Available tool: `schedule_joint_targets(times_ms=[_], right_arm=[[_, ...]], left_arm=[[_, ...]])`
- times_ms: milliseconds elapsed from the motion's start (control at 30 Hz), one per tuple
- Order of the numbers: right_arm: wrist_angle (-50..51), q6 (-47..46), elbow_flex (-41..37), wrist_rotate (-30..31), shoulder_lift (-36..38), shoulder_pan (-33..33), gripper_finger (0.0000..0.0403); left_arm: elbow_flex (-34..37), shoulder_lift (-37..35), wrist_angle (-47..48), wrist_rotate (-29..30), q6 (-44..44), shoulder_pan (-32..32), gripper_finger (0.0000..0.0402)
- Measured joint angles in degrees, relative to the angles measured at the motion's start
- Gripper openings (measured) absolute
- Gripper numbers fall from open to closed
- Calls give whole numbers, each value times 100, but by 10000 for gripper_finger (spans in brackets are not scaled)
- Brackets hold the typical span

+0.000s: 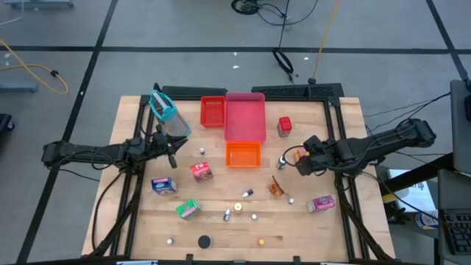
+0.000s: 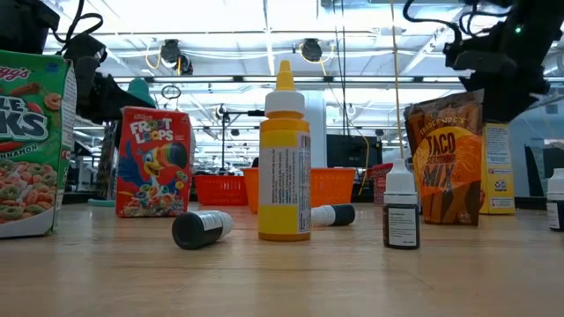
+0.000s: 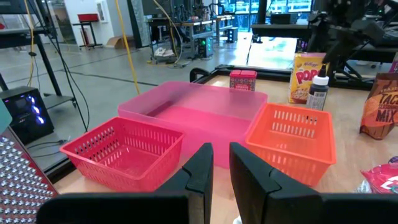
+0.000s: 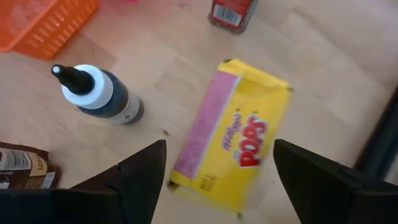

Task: Pick & Place Kitchen Items
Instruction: Put the yellow cereal box into the pink bin

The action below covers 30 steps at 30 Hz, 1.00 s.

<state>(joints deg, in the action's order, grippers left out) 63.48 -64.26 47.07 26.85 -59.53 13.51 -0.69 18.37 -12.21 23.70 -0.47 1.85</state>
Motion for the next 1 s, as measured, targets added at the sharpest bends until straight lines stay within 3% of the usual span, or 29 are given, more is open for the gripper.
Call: schedule_joint_targets(times_ms=[267,667,1000], right_arm=[[-441,11,-470,-15,0,-248,264],[-585,353,-495,-168,14,-375,98],[-279,901,295,-90,371,-509,105]], left_arm=[[0,-2,-2,2,35,0,51],[0,-1,-2,2,31,0,51],[0,-1,-13,-4,21,0,51]])
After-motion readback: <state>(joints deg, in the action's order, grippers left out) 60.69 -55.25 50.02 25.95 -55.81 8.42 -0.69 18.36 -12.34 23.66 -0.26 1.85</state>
